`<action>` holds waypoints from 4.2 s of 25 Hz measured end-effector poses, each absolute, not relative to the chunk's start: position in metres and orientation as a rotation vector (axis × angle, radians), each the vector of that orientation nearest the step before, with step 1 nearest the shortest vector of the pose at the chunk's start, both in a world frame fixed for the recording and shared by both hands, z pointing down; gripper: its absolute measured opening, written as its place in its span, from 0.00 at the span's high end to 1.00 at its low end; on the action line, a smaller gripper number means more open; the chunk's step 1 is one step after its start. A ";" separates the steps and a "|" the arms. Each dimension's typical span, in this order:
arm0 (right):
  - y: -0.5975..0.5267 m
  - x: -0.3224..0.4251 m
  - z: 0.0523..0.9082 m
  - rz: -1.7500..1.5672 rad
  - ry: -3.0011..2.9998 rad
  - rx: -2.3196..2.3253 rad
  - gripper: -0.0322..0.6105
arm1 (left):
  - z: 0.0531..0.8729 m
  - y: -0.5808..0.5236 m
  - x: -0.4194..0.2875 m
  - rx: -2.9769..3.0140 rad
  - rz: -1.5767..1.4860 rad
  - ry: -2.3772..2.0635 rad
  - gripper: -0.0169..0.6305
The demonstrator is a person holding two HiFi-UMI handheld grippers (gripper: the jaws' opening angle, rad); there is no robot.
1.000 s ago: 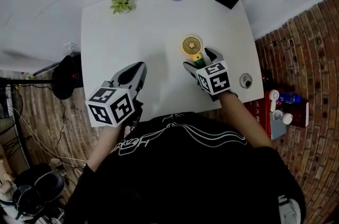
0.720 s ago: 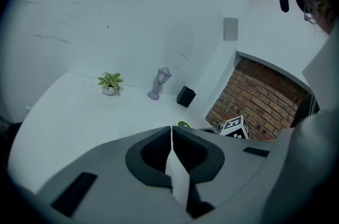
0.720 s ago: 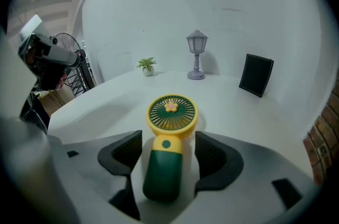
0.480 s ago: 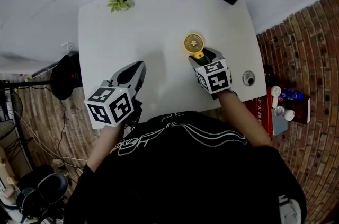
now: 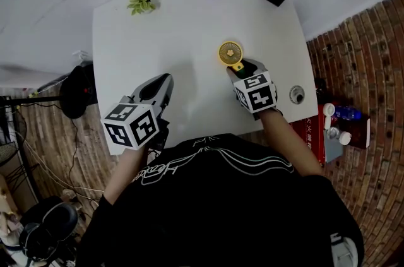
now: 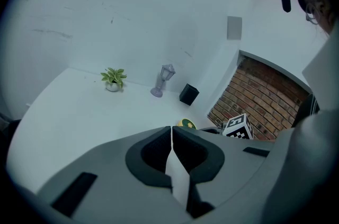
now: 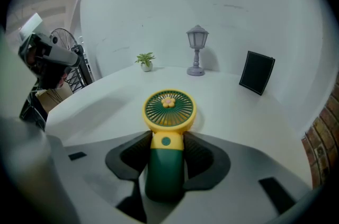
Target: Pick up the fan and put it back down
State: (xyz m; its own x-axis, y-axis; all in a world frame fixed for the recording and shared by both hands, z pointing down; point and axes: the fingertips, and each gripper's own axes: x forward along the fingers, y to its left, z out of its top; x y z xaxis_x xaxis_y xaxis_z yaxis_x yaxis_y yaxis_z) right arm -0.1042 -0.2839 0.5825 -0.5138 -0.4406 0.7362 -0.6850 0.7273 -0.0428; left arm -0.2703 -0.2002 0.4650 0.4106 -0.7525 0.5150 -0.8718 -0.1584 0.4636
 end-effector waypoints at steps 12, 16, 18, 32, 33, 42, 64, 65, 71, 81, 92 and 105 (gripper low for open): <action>-0.283 -0.100 0.580 0.534 -2.223 0.852 0.66 | 0.459 -0.190 -0.265 1.955 0.210 -1.395 0.92; -0.281 -0.099 0.568 0.534 -2.252 0.866 0.66 | 0.453 -0.184 -0.263 1.964 0.205 -1.403 0.92; -0.278 -0.098 0.559 0.531 -2.275 0.876 0.66 | 0.449 -0.182 -0.261 1.971 0.202 -1.405 0.92; -0.234 -0.072 0.449 0.460 -2.498 0.937 0.66 | 0.412 -0.144 -0.223 2.040 0.157 -1.414 0.92; -0.229 -0.070 0.441 0.451 -2.513 0.942 0.66 | 0.408 -0.141 -0.221 2.045 0.150 -1.415 0.92; -0.184 -0.045 0.378 0.364 -2.621 0.957 0.66 | 0.364 -0.114 -0.193 2.134 0.082 -1.417 0.92; -0.115 0.004 0.348 0.336 -2.715 0.925 0.66 | 0.345 -0.064 -0.126 2.199 0.094 -1.398 0.92; -0.114 0.005 0.348 0.335 -2.713 0.927 0.66 | 0.346 -0.064 -0.125 2.198 0.095 -1.398 0.92; -0.116 0.010 0.350 0.320 -2.700 0.944 0.66 | 0.346 -0.067 -0.121 2.205 0.102 -1.390 0.92; -0.139 -0.001 0.355 0.330 -2.676 0.972 0.66 | 0.352 -0.087 -0.133 2.208 0.124 -1.367 0.92; -0.182 -0.019 0.377 0.358 -2.610 1.007 0.66 | 0.359 -0.121 -0.154 2.212 0.138 -1.338 0.92; -0.244 -0.048 0.441 0.426 -2.456 1.026 0.66 | 0.374 -0.164 -0.196 2.174 0.154 -1.338 0.92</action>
